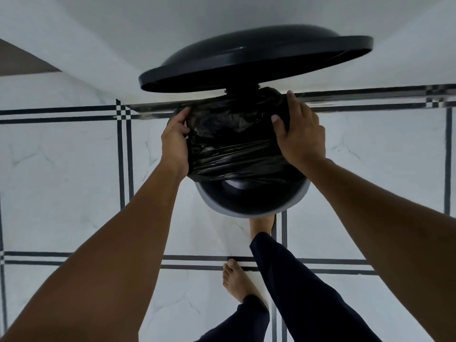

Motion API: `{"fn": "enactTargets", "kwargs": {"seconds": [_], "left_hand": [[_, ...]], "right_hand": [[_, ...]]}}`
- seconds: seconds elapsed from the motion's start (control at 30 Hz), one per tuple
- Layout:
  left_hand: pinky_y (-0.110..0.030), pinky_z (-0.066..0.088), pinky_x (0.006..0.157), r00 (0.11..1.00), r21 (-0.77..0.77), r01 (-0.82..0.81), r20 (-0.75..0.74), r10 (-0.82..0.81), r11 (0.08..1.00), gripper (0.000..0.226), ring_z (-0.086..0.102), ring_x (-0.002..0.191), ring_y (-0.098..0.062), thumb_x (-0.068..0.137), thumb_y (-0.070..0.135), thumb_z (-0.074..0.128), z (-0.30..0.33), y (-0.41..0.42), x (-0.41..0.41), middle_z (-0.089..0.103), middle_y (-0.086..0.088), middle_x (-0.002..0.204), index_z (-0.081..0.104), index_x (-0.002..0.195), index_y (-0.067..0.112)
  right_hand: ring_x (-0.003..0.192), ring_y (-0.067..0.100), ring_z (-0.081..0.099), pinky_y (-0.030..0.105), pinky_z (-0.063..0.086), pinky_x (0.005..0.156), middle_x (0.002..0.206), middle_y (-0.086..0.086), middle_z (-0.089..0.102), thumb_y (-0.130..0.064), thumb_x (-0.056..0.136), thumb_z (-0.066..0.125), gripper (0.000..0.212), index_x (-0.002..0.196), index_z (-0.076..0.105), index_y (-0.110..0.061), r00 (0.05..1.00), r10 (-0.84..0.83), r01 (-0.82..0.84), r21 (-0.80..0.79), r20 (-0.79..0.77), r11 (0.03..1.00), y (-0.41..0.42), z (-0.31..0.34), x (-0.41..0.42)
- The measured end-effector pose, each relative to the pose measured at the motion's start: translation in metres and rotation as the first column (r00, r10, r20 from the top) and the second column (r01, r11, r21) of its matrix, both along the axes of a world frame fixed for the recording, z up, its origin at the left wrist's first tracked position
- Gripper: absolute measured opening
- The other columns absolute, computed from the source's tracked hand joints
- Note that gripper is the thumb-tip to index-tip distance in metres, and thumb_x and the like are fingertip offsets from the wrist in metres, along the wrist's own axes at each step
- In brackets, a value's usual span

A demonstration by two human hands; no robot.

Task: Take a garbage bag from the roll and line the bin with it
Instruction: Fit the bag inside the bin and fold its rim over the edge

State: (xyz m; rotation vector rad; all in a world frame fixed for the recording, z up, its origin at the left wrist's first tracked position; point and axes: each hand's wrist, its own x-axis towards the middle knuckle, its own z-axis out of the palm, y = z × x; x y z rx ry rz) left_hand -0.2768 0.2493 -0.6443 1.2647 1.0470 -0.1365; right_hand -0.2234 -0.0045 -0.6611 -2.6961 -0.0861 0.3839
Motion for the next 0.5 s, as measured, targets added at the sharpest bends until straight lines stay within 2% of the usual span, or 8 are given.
{"fn": "enactTargets", "kwargs": {"seconds": [0.07, 0.13, 0.2, 0.27, 0.37, 0.4, 0.5], "left_hand": [[-0.039, 0.060, 0.094, 0.999, -0.023, 0.022, -0.035, -0.023, 0.999, 0.048, 0.072, 0.107, -0.017, 0.089, 0.008, 0.044, 0.002, 0.001, 0.004, 0.078, 0.006, 0.112, 0.077, 0.112, 0.033], [-0.041, 0.061, 0.090, 0.983, -0.010, 0.098, -0.158, -0.098, 0.995, 0.023, 0.076, 0.098, -0.023, 0.090, 0.027, 0.059, 0.001, 0.002, 0.004, 0.081, 0.002, 0.098, 0.081, 0.097, 0.027], [-0.042, 0.061, 0.088, 0.952, 0.008, 0.111, -0.287, -0.104, 0.994, 0.019, 0.075, 0.092, -0.030, 0.085, 0.031, 0.063, -0.002, 0.001, -0.007, 0.078, 0.000, 0.084, 0.077, 0.077, 0.021], [-0.038, 0.058, 0.075, 0.950, 0.054, 0.032, -0.312, -0.013, 0.998, 0.023, 0.066, 0.077, -0.025, 0.085, 0.026, 0.063, -0.005, -0.003, -0.024, 0.069, 0.001, 0.072, 0.068, 0.063, 0.020], [-0.037, 0.052, 0.070, 0.961, 0.116, -0.109, -0.241, 0.135, 0.987, 0.016, 0.054, 0.074, -0.021, 0.080, 0.021, 0.064, -0.007, -0.009, -0.057, 0.058, -0.002, 0.074, 0.059, 0.066, 0.016], [-0.038, 0.054, 0.071, 0.955, 0.077, -0.166, -0.236, 0.180, 0.983, 0.010, 0.055, 0.075, -0.022, 0.076, 0.019, 0.066, -0.006, -0.012, -0.067, 0.057, -0.004, 0.078, 0.059, 0.071, 0.014], [-0.044, 0.054, 0.074, 0.909, -0.088, -0.357, -0.261, 0.324, 0.930, 0.014, 0.056, 0.074, -0.024, 0.068, 0.012, 0.067, -0.009, -0.017, -0.088, 0.057, -0.008, 0.082, 0.060, 0.080, 0.011]], "right_hand": [[0.131, 0.037, 0.049, 0.053, 0.043, 0.099, 0.147, 0.012, 0.052, -0.054, 0.104, 0.033, 0.060, 0.156, 0.031, -0.024, 0.998, -0.025, 0.026, 0.014, -0.065, 1.000, -0.001, 0.000, 0.010], [0.121, 0.041, 0.054, 0.050, 0.042, 0.090, 0.131, 0.014, 0.062, -0.051, 0.105, 0.029, 0.051, 0.142, 0.044, -0.020, 0.993, -0.058, 0.061, 0.028, -0.104, 0.998, -0.002, 0.000, 0.015], [0.115, 0.041, 0.056, 0.049, 0.037, 0.085, 0.121, 0.015, 0.065, -0.047, 0.106, 0.026, 0.045, 0.131, 0.047, -0.016, 0.989, -0.082, 0.085, 0.019, -0.122, 0.996, -0.005, -0.001, 0.013], [0.121, 0.040, 0.054, 0.052, 0.038, 0.093, 0.128, 0.013, 0.063, -0.045, 0.106, 0.026, 0.047, 0.141, 0.043, -0.018, 0.990, -0.095, 0.094, -0.008, -0.109, 0.995, -0.010, 0.002, 0.004], [0.132, 0.035, 0.047, 0.056, 0.036, 0.104, 0.142, 0.011, 0.055, -0.037, 0.105, 0.030, 0.057, 0.158, 0.027, -0.017, 0.993, -0.088, 0.085, -0.045, -0.073, 0.995, -0.025, 0.003, -0.024], [0.132, 0.034, 0.046, 0.056, 0.036, 0.105, 0.142, 0.011, 0.053, -0.035, 0.103, 0.029, 0.060, 0.160, 0.024, -0.016, 0.994, -0.088, 0.085, -0.050, -0.071, 0.995, -0.031, 0.004, -0.034], [0.129, 0.033, 0.046, 0.056, 0.038, 0.103, 0.144, 0.012, 0.050, -0.030, 0.096, 0.028, 0.068, 0.161, 0.019, -0.014, 0.985, -0.134, 0.133, -0.019, -0.110, 0.991, -0.042, 0.009, -0.065]]}}
